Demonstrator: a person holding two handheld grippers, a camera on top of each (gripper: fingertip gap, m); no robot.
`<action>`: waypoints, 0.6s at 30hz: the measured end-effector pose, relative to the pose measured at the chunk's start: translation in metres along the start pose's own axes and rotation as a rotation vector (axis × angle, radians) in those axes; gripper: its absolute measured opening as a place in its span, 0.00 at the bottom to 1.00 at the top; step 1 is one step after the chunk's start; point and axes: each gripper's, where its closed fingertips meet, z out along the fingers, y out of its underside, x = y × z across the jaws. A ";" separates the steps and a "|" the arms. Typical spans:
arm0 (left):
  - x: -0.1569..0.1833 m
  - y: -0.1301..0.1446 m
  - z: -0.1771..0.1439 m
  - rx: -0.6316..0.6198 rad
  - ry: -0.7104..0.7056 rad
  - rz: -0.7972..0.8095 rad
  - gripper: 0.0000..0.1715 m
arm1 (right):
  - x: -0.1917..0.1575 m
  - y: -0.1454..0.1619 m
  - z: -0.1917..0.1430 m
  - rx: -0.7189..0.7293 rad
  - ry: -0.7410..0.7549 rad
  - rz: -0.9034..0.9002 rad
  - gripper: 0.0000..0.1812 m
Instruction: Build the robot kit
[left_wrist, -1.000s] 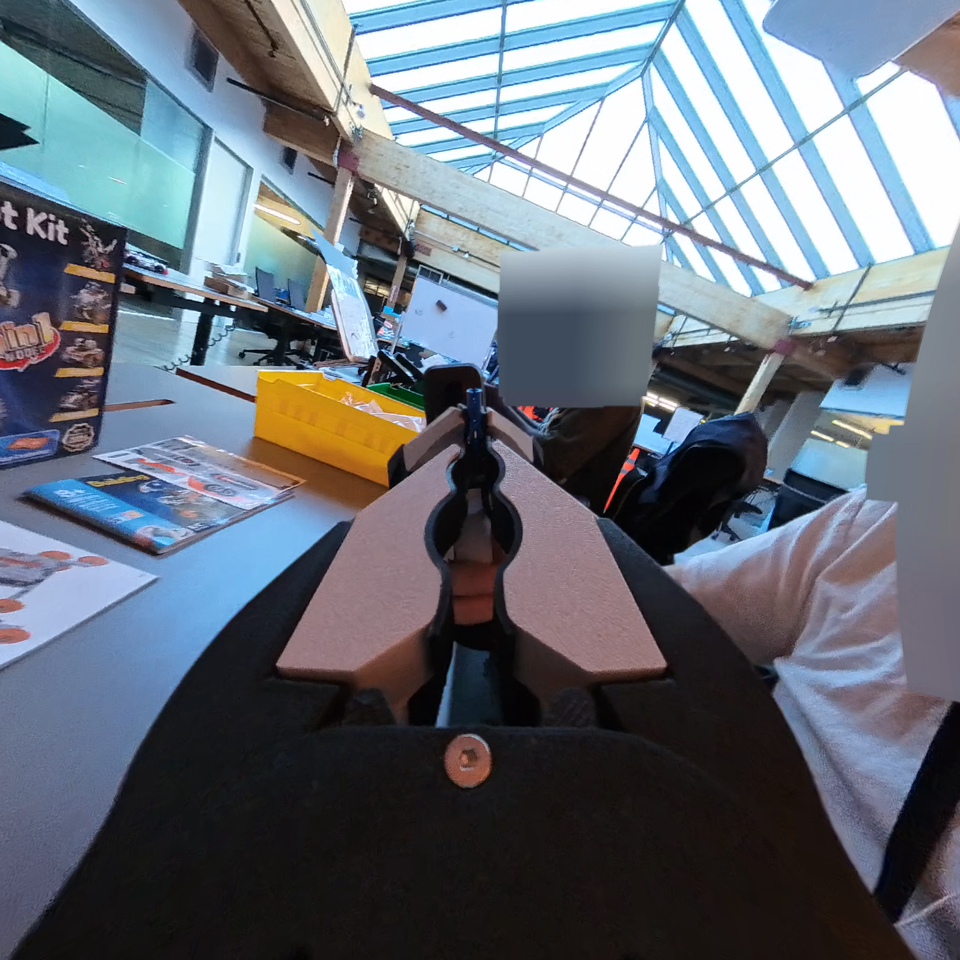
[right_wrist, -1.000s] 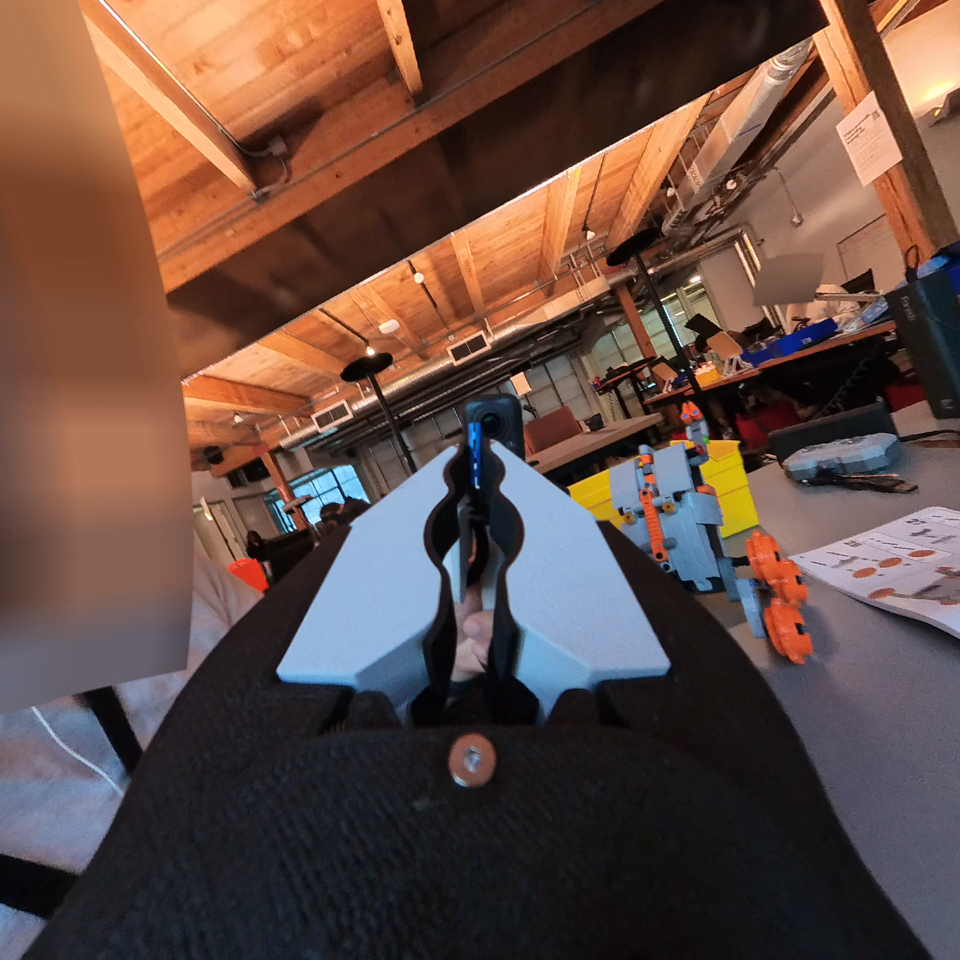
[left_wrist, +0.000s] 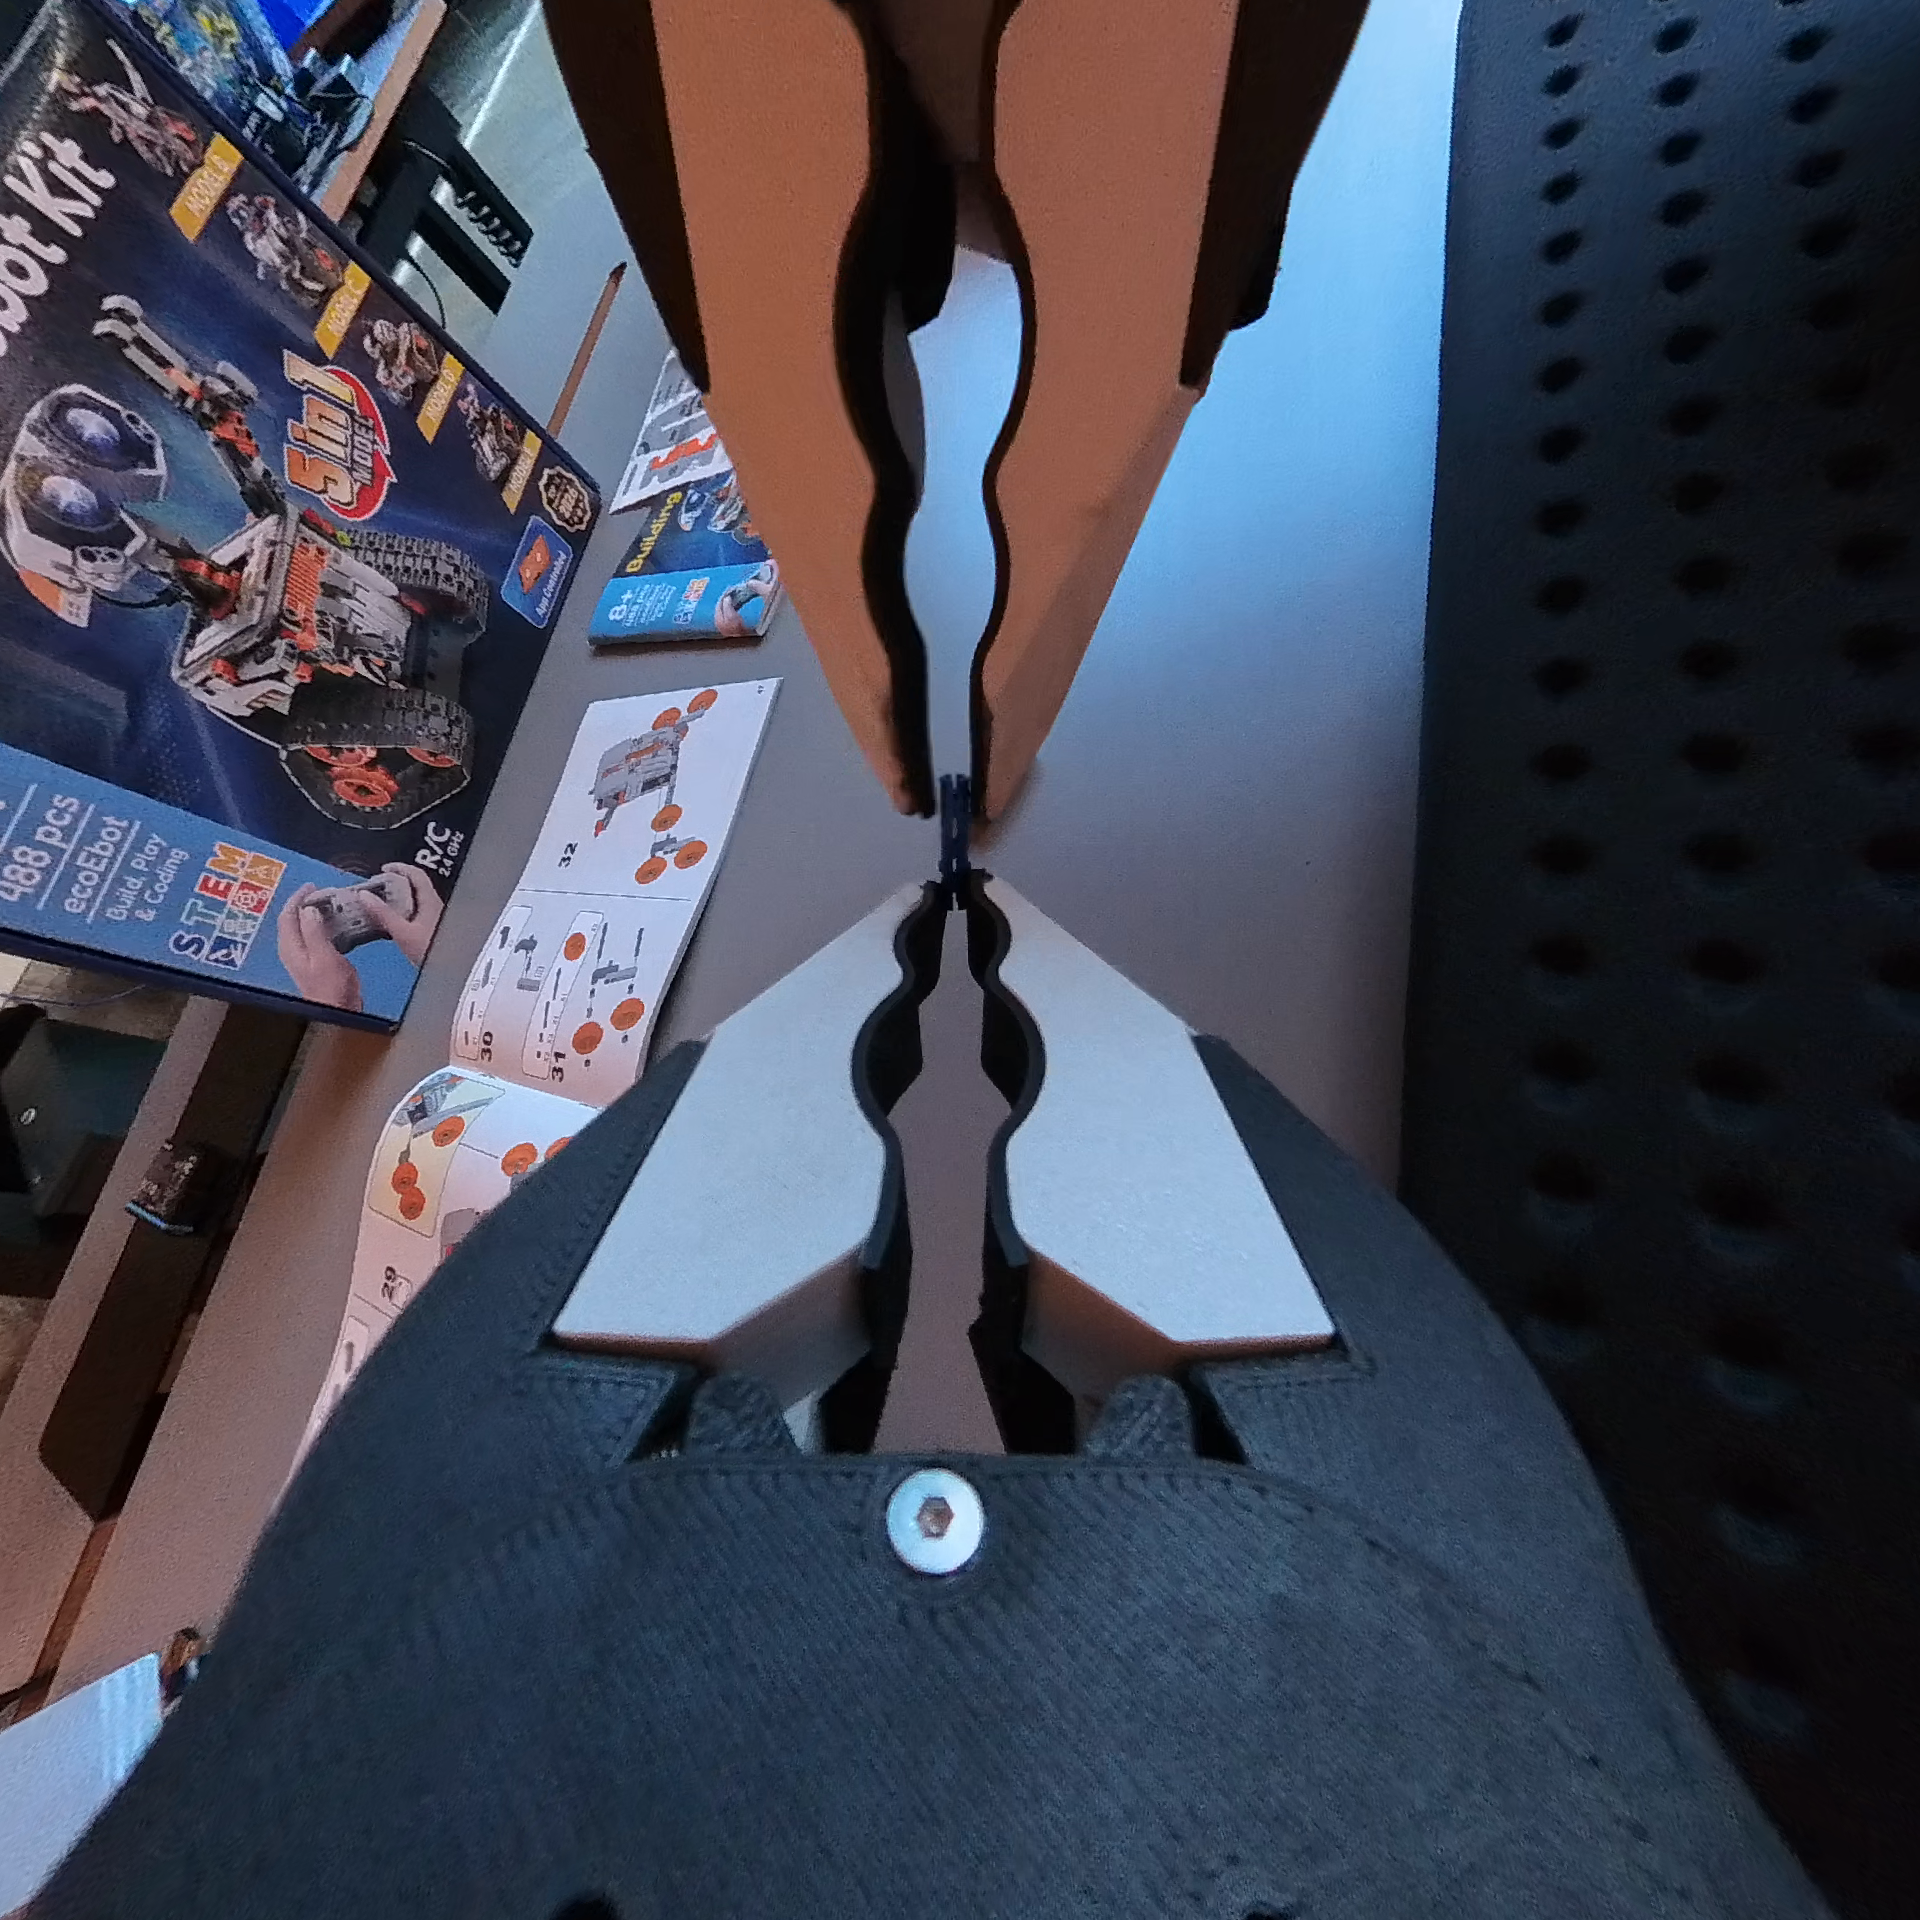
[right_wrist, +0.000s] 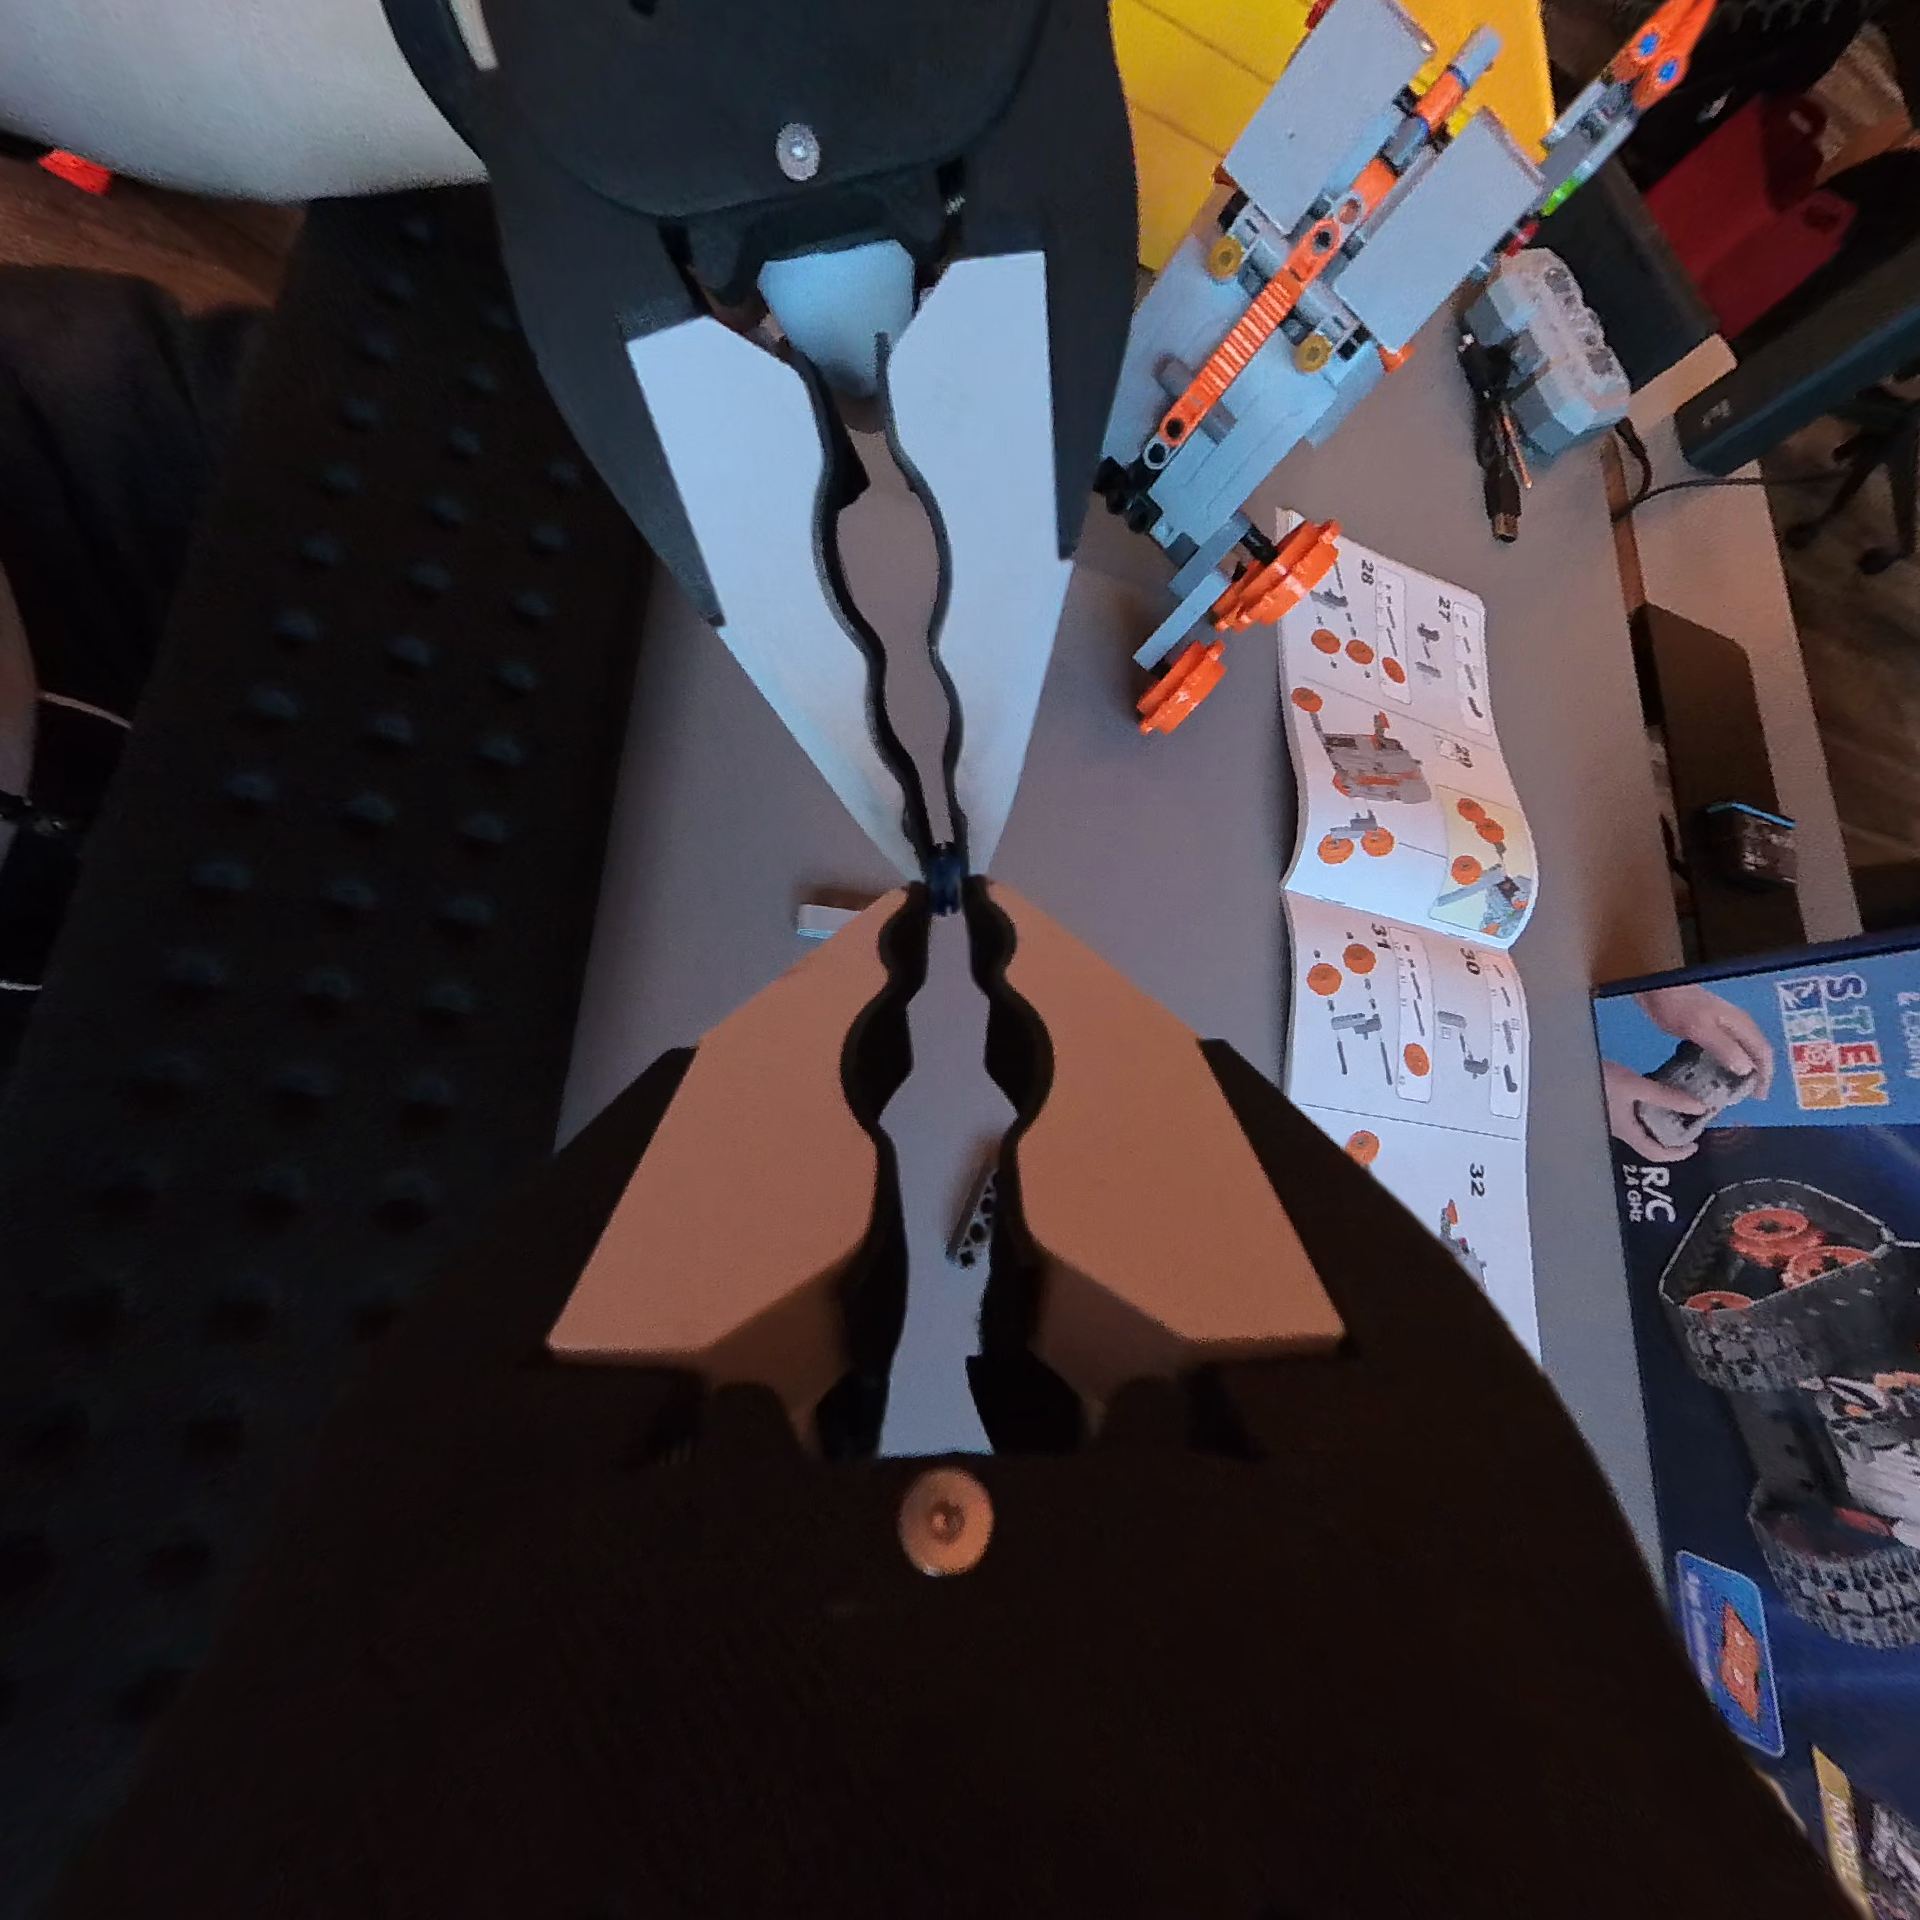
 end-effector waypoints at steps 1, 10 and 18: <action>0.001 0.000 0.000 -0.001 0.005 0.001 0.01 | -0.002 0.001 0.000 -0.010 -0.009 -0.006 0.03; -0.005 -0.032 -0.021 0.280 -0.006 -0.113 0.08 | 0.003 -0.012 -0.021 0.158 0.097 -0.020 0.02; 0.000 -0.079 -0.063 0.670 0.075 -0.124 0.12 | -0.010 -0.052 -0.067 0.647 0.022 0.184 0.02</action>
